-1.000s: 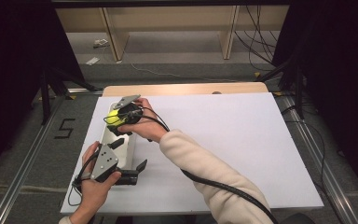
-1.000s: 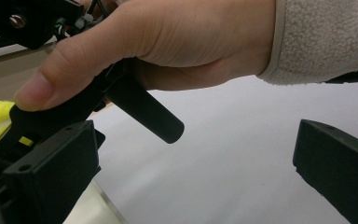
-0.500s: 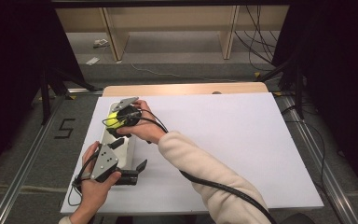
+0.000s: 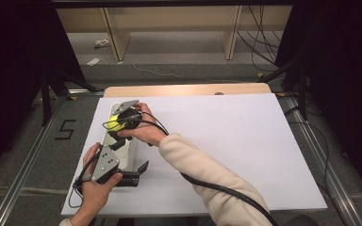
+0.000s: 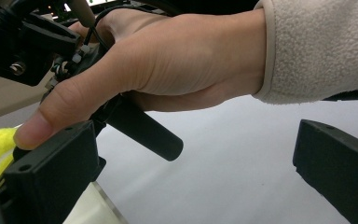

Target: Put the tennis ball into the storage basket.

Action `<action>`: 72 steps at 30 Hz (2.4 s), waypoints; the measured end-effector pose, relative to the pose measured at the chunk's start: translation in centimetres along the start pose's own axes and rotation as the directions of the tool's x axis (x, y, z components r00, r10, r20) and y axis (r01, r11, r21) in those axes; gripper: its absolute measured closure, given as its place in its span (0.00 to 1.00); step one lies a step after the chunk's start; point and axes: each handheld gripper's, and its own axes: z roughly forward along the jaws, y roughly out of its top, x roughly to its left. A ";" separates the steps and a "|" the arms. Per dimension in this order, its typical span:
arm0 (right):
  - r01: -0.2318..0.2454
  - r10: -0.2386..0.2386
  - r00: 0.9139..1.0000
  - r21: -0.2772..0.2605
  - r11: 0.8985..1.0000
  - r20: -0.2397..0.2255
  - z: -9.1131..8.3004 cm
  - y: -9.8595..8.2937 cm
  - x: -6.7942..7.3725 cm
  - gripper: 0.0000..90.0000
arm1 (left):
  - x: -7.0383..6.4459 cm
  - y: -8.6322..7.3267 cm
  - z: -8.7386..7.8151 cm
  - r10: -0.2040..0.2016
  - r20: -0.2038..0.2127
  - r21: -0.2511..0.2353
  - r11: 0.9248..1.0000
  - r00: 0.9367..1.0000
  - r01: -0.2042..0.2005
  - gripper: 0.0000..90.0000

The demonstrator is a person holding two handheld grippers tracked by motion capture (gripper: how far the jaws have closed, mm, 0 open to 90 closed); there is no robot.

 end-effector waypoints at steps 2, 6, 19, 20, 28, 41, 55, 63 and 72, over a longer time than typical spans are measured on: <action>0.000 0.000 1.000 0.000 1.000 0.000 0.0 0.0 0.0 0.28 | 0.0 0.0 0.0 0.001 0.000 0.000 1.000 1.000 -0.001 0.00; 0.005 -0.005 1.000 0.000 1.000 0.003 0.1 0.0 0.0 0.28 | 0.0 0.0 0.0 0.000 0.000 -0.001 1.000 1.000 0.000 0.00; 0.016 -0.015 1.000 -0.025 1.000 0.018 -0.8 0.6 -0.3 0.18 | 0.0 0.0 0.0 0.000 -0.001 -0.002 1.000 1.000 0.000 0.00; 0.012 -0.011 1.000 -0.030 0.999 0.021 -1.0 0.7 -0.3 0.18 | 0.0 0.0 0.0 0.000 -0.001 -0.001 1.000 1.000 0.000 0.00; 0.001 0.000 0.999 -0.051 0.999 0.035 -3.1 0.3 -1.3 0.18 | 0.0 0.0 0.0 0.001 -0.001 0.001 1.000 1.000 -0.001 0.00; -0.021 0.026 0.997 -0.068 0.997 0.072 -6.3 -1.1 -2.7 0.18 | 0.0 0.0 0.0 0.001 -0.003 0.001 1.000 1.000 -0.001 0.00; -0.032 0.041 0.994 -0.082 0.996 0.103 -9.2 -2.2 -3.6 0.18 | 0.0 -0.1 0.1 0.002 -0.004 0.003 1.000 1.000 -0.002 0.00; -0.043 0.052 0.992 -0.082 0.996 0.112 -10.2 -3.1 -4.1 0.18 | 0.0 -0.1 0.0 0.003 -0.005 0.004 1.000 1.000 -0.003 0.00; -0.052 0.062 0.990 -0.083 0.995 0.128 -11.2 -3.8 -4.5 0.18 | 0.0 -0.1 0.1 0.003 -0.005 0.005 1.000 1.000 -0.003 0.00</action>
